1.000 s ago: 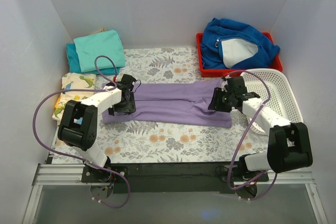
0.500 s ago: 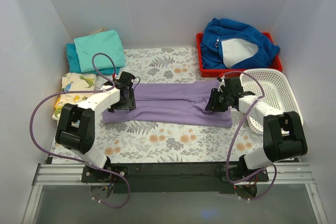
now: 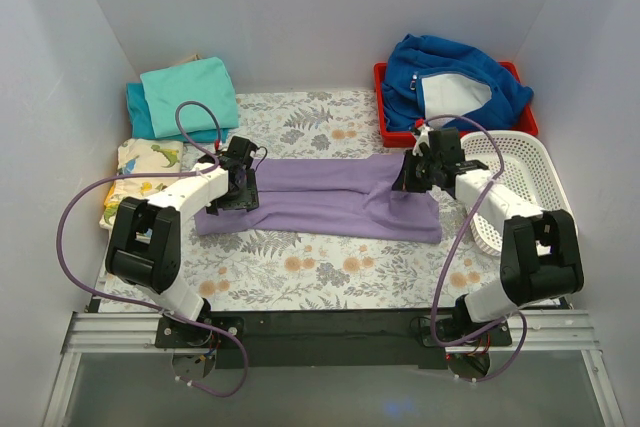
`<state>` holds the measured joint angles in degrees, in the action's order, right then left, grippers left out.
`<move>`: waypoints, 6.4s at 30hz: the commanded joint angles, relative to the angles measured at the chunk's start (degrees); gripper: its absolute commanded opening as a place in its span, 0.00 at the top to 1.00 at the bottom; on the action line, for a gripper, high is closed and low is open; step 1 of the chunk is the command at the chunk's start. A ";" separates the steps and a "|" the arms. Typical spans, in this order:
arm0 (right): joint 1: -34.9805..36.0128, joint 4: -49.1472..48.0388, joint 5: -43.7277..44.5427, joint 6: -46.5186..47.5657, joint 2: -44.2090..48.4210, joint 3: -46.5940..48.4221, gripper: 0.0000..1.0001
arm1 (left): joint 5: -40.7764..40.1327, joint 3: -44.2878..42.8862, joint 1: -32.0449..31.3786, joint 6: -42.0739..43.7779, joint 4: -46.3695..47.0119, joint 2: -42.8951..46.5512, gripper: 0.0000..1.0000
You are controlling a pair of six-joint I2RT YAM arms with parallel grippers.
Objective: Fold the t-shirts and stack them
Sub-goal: Fold the tshirt
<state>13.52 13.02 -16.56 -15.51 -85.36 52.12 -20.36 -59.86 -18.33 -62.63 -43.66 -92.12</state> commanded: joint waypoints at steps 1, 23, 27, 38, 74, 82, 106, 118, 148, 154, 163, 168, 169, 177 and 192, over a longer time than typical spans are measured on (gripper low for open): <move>-0.07 -2.56 0.03 2.15 -3.39 5.44 0.99 | -0.64 -1.05 0.31 0.49 0.33 2.38 0.25; 3.53 0.17 4.17 4.00 -0.68 5.98 0.45 | 1.54 -3.77 0.31 0.23 6.04 5.02 0.23; 6.16 0.61 3.20 3.20 -2.70 6.77 0.46 | 5.06 -4.57 0.31 -0.12 7.00 0.81 0.23; 9.51 1.57 5.82 1.54 -9.99 9.40 0.47 | 4.89 -6.68 0.40 -0.38 7.54 -8.16 0.23; 20.67 34.27 -6.46 22.61 -64.57 79.54 0.34 | 35.65 14.07 -40.18 -29.13 6.30 0.63 0.11; 20.41 28.84 -3.75 27.46 -58.62 75.01 0.33 | 26.98 4.15 -43.90 -26.66 1.50 0.79 0.10; 12.32 3.86 4.43 13.22 -26.97 35.54 0.31 | 15.58 -15.11 -11.21 0.84 29.50 2.15 0.02; 12.41 0.17 4.52 11.20 -3.08 16.70 0.31 | 41.53 -29.61 -2.94 2.69 37.24 -22.65 0.02; 19.09 0.43 -3.39 6.37 -4.54 10.46 0.32 | 39.69 -45.35 6.64 -0.03 30.47 -42.27 0.03; 21.89 -0.88 -4.71 5.84 -6.74 12.30 0.32 | 44.70 -44.73 6.38 -0.65 33.99 -38.85 0.02; 26.47 -2.38 -5.86 4.52 -10.43 14.77 0.32 | 40.14 -44.74 5.32 2.78 28.72 -37.70 0.43; 27.26 -2.56 -5.33 4.52 -10.88 14.59 0.32 | 38.04 -44.47 5.23 2.69 28.37 -38.40 0.91; 27.26 -2.56 -5.68 4.43 -10.96 14.42 0.32 | 37.68 -44.82 5.23 2.69 28.19 -38.49 1.00; 28.14 -7.03 -12.88 2.33 -13.07 10.99 0.32 | 31.71 -48.25 5.23 3.66 27.31 -36.47 1.00; 31.04 -7.66 -12.54 0.04 -19.14 8.97 0.34 | 21.16 -48.08 5.32 7.08 30.65 -36.90 0.76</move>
<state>44.16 7.03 -28.69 -14.85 -104.03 61.82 5.06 -106.10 -13.08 -57.12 -13.91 -131.04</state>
